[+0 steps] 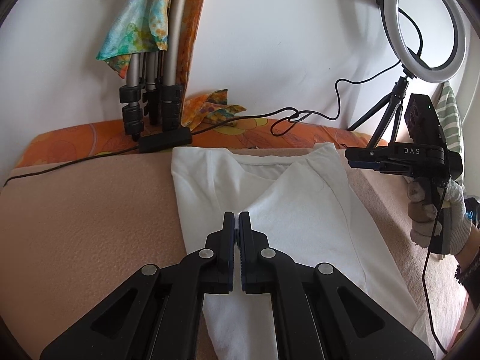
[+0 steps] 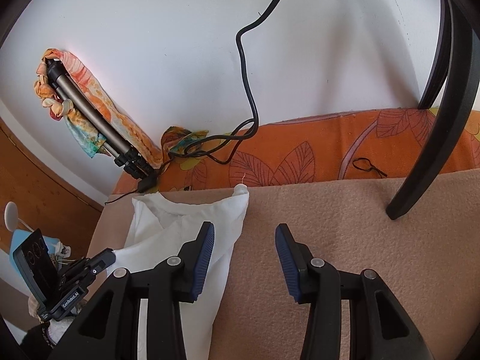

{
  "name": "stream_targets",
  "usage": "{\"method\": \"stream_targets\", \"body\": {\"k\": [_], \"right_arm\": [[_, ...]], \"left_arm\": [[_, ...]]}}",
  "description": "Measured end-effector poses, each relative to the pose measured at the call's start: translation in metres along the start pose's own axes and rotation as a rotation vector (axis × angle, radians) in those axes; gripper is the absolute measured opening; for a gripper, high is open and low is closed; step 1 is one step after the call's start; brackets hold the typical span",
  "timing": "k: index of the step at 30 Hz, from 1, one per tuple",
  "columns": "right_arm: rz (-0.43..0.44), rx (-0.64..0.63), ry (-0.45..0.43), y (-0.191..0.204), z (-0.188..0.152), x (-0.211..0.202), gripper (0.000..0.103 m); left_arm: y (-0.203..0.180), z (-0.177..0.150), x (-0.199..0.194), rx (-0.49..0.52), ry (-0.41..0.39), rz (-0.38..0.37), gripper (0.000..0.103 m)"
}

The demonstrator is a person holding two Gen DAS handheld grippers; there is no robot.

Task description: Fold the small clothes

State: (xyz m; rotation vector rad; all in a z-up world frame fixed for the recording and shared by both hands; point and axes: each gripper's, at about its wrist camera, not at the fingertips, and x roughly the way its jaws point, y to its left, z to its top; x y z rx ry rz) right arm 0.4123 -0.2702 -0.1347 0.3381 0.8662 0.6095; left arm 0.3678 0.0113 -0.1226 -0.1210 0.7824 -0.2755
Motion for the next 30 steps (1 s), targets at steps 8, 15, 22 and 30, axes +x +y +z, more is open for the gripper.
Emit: {"method": "stream_targets", "body": {"k": [8, 15, 22, 30], "right_arm": [[-0.001, -0.060, 0.043, 0.011, -0.008, 0.033, 0.043], [-0.179, -0.055, -0.011, 0.007, 0.007, 0.021, 0.000], [-0.062, 0.005, -0.014, -0.009, 0.013, -0.001, 0.027], [-0.022, -0.039, 0.064, 0.003, -0.003, 0.018, 0.041]], "left_arm": [[0.003, -0.008, 0.007, 0.018, 0.035, 0.021, 0.002], [-0.010, 0.003, 0.016, 0.068, 0.008, 0.030, 0.002], [0.000, 0.006, 0.009, 0.061, -0.004, 0.078, 0.039], [0.054, 0.028, 0.033, -0.124, 0.052, -0.006, 0.050]]}}
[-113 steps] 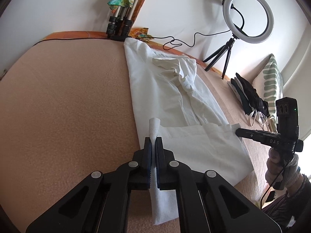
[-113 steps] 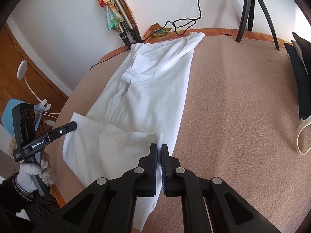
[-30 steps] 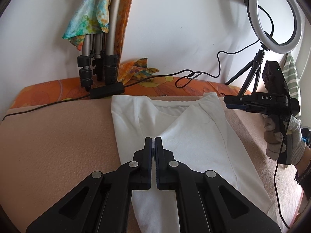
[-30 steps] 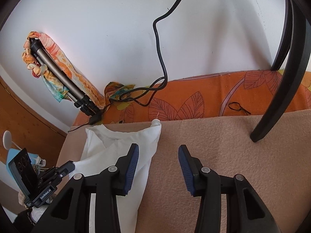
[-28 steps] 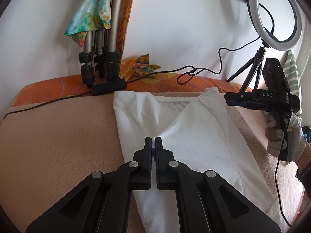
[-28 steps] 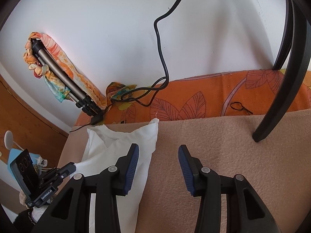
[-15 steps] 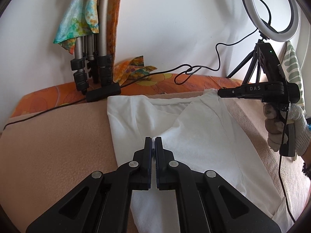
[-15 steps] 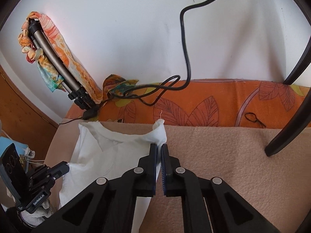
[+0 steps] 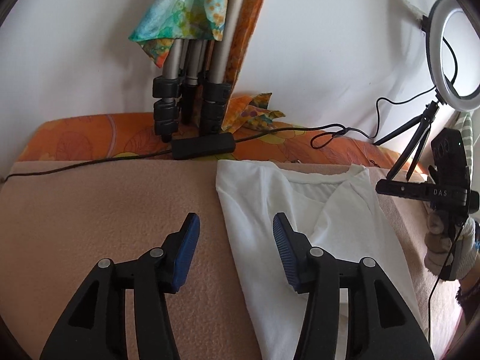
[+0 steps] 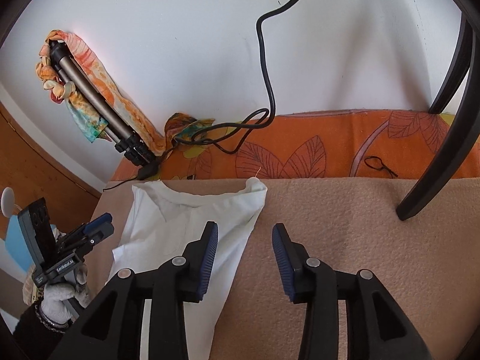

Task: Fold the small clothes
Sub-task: 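Grasp the collar corners with both tools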

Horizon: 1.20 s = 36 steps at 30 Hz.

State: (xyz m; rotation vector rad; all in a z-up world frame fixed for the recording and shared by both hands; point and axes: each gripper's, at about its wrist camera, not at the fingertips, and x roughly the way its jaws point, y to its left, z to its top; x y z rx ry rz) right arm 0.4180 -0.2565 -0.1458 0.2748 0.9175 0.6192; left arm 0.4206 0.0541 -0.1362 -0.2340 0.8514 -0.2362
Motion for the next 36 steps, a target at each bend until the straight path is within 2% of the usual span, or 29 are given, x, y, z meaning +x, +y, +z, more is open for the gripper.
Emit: {"method": "stream_targets", "body": {"k": [1, 4, 5, 6, 7, 8, 10, 11, 14, 16, 18, 19, 24, 26, 27, 28, 30, 31, 33, 34, 35, 36], "right_arm": [[-0.003, 0.005, 0.004, 0.002, 0.000, 0.007, 0.041], [-0.013, 0.015, -0.024, 0.005, 0.002, 0.016, 0.041], [-0.008, 0.021, -0.026, 0.005, 0.003, 0.017, 0.038], [0.005, 0.019, -0.021, 0.005, 0.004, 0.019, 0.018], [-0.006, 0.006, -0.017, 0.008, 0.003, 0.020, 0.008], [-0.027, -0.024, -0.023, 0.013, 0.002, 0.019, 0.004], [-0.108, -0.090, -0.055, 0.022, 0.003, 0.015, 0.003], [-0.151, -0.083, -0.065, 0.019, 0.004, 0.013, 0.002], [-0.101, -0.015, -0.025, 0.005, 0.006, 0.018, 0.003], [-0.125, -0.004, -0.039, 0.003, 0.005, 0.014, 0.008], [-0.123, 0.043, -0.055, -0.005, 0.005, 0.005, 0.036], [-0.093, 0.075, -0.062, -0.009, 0.004, 0.000, 0.037], [0.024, 0.050, -0.005, -0.004, -0.011, -0.011, 0.037], [-0.001, 0.011, 0.034, 0.005, -0.021, -0.006, 0.037], [0.000, -0.004, 0.044, 0.008, -0.025, -0.004, 0.034], [-0.013, -0.023, 0.029, 0.012, -0.028, -0.004, 0.031], [-0.062, -0.073, 0.044, 0.019, -0.033, 0.000, 0.001], [-0.105, -0.107, 0.035, 0.024, -0.034, 0.001, 0.000], [-0.137, -0.127, 0.040, 0.027, -0.034, 0.002, 0.000], [-0.145, -0.131, 0.043, 0.028, -0.034, 0.002, 0.000], [-0.140, -0.128, 0.042, 0.027, -0.035, 0.000, 0.002], [-0.132, -0.111, 0.040, 0.024, -0.035, -0.002, 0.008]], "left_arm": [[0.005, 0.003, 0.007, -0.033, 0.015, -0.039, 0.050], [0.014, 0.011, 0.022, -0.082, 0.024, -0.064, 0.047], [0.016, 0.013, 0.026, -0.096, 0.022, -0.083, 0.045], [0.015, 0.015, 0.030, -0.102, 0.025, -0.105, 0.032], [0.014, 0.017, 0.034, -0.099, 0.033, -0.107, 0.013], [0.011, 0.019, 0.036, -0.089, 0.033, -0.098, 0.008], [0.004, 0.024, 0.040, -0.059, 0.023, -0.074, 0.007], [0.001, 0.026, 0.042, -0.040, 0.018, -0.051, 0.007], [-0.004, 0.027, 0.046, 0.000, 0.017, -0.006, 0.007], [-0.007, 0.028, 0.046, 0.016, 0.011, 0.010, 0.007], [-0.004, 0.030, 0.045, -0.003, 0.002, 0.005, 0.007], [-0.002, 0.030, 0.044, -0.018, 0.005, -0.010, 0.009], [0.006, 0.024, 0.039, -0.038, 0.029, -0.051, 0.011], [0.007, 0.020, 0.037, -0.045, 0.036, -0.068, 0.011], [0.007, 0.019, 0.038, -0.046, 0.042, -0.076, 0.011], [0.006, 0.018, 0.038, -0.042, 0.044, -0.074, 0.011], [0.003, 0.019, 0.039, -0.023, 0.036, -0.044, 0.011], [0.001, 0.020, 0.042, -0.010, 0.035, -0.005, 0.011], [-0.001, 0.023, 0.045, -0.007, 0.027, 0.046, 0.011], [-0.001, 0.024, 0.045, -0.011, 0.025, 0.050, 0.011], [-0.001, 0.025, 0.043, -0.019, 0.021, 0.019, 0.011], [0.002, 0.025, 0.041, -0.035, 0.023, -0.016, 0.016]]}}
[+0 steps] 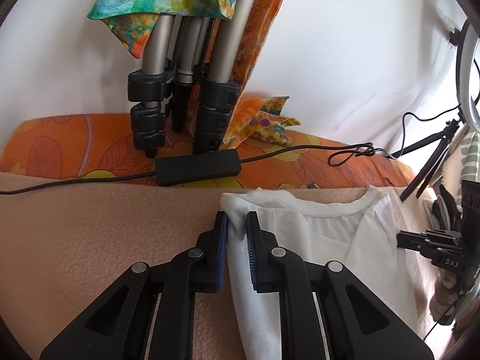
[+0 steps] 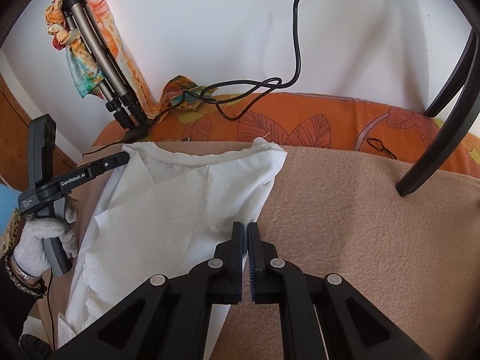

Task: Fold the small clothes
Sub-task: 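Grasp the collar corners with both tools, then lift the collar end and fold it over onto the hem fold with both tools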

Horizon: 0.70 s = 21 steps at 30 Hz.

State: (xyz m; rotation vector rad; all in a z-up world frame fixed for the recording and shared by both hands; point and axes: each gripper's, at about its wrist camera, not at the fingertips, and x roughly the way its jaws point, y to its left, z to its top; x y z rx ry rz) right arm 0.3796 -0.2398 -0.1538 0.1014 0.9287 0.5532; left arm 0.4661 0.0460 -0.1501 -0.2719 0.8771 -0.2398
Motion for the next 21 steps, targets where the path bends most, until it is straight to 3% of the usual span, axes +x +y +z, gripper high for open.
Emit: {"method": "stream_targets", "body": {"k": [1, 2, 6, 9, 13, 14, 15, 16, 21], "right_arm": [[0.023, 0.024, -0.004, -0.005, 0.000, -0.002, 0.017], [0.050, 0.047, -0.028, -0.011, -0.001, -0.006, 0.034], [0.064, 0.115, -0.080, -0.029, 0.008, -0.012, 0.037], [0.093, 0.165, -0.059, -0.039, 0.019, 0.002, 0.037], [0.135, 0.193, -0.082, -0.042, 0.031, 0.013, 0.038], [0.147, 0.197, -0.074, -0.041, 0.034, 0.017, 0.030], [0.157, 0.196, -0.057, -0.039, 0.036, 0.022, 0.013], [0.145, 0.186, -0.046, -0.036, 0.038, 0.024, 0.008], [0.153, 0.125, -0.100, -0.020, 0.041, 0.003, 0.003]], "left_arm": [[0.002, 0.000, -0.001, -0.016, 0.003, -0.028, 0.025], [0.003, 0.001, -0.001, -0.025, 0.007, -0.043, 0.037], [0.004, 0.005, 0.006, -0.047, 0.022, -0.058, 0.040], [0.000, 0.009, 0.012, -0.052, 0.024, -0.072, 0.037], [-0.005, 0.011, 0.020, -0.039, 0.027, -0.071, 0.010], [-0.006, 0.011, 0.020, -0.038, 0.029, -0.077, 0.007], [-0.006, 0.011, 0.018, -0.041, 0.025, -0.083, 0.006], [-0.005, 0.011, 0.017, -0.045, 0.023, -0.091, 0.006], [-0.004, 0.014, -0.006, -0.058, -0.005, -0.128, 0.006]]}}
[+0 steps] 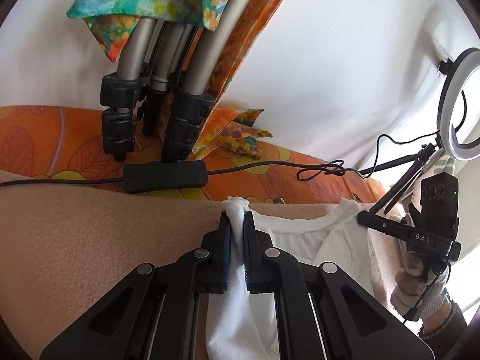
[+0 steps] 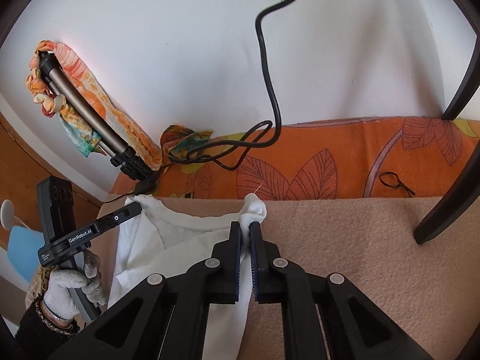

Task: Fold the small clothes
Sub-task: 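Lift the collar end and fold it over onto the hem fold with both tools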

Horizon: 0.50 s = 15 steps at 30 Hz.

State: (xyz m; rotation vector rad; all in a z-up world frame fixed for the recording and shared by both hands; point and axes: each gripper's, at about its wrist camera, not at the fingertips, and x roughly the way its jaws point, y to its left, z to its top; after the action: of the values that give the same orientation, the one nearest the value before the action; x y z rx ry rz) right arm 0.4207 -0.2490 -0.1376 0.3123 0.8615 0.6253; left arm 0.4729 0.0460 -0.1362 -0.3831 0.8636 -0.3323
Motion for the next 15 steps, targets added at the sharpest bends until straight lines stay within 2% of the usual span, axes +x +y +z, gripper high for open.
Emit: {"method": "stream_targets", "body": {"k": [7, 15], "right_arm": [[0.012, -0.065, -0.061, 0.030, -0.002, -0.054, 0.003], [-0.001, -0.130, -0.098, 0.076, -0.034, -0.113, 0.003]], "left_arm": [[-0.024, 0.001, -0.063, 0.054, -0.069, -0.037, 0.006], [-0.058, -0.027, -0.129, 0.102, -0.106, -0.057, 0.005]]}}
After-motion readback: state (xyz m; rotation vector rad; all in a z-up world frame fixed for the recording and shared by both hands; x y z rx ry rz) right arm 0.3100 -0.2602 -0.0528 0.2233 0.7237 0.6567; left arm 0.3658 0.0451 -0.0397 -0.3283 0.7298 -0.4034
